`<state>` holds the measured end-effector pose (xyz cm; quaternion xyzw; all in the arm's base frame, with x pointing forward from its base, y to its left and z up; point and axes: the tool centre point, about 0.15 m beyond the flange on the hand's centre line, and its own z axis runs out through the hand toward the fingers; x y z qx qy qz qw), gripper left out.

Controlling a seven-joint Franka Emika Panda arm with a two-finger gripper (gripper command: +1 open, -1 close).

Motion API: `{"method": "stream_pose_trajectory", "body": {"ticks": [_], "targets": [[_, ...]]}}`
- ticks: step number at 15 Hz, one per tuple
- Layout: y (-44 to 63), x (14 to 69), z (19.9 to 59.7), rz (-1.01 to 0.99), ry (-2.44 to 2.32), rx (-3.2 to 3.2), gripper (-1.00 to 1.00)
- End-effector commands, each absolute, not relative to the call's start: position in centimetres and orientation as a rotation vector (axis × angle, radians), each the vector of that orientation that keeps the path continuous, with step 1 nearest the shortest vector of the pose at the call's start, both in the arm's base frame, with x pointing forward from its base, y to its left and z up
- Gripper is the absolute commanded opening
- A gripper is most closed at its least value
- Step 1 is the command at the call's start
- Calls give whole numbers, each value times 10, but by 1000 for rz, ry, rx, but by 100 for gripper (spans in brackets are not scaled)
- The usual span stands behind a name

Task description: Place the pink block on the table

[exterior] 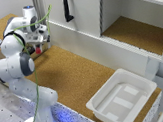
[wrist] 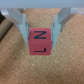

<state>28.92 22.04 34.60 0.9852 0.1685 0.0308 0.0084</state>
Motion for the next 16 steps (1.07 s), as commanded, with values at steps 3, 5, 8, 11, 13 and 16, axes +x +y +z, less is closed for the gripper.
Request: {"method": "stream_pose_trajectory", "body": {"ticks": [3,5,8,11,13,16], "targets": [[193,333,273,173,80,3286,-100],[190,341,254,52,-46,3299,-100],[190,355,235,-84,-46,3278,-100],[188,356,226,-147,-59,3226,-100],[189,358,234,-104,-18,3169,-100],[192,352,232,-130,9,3140,100]]}}
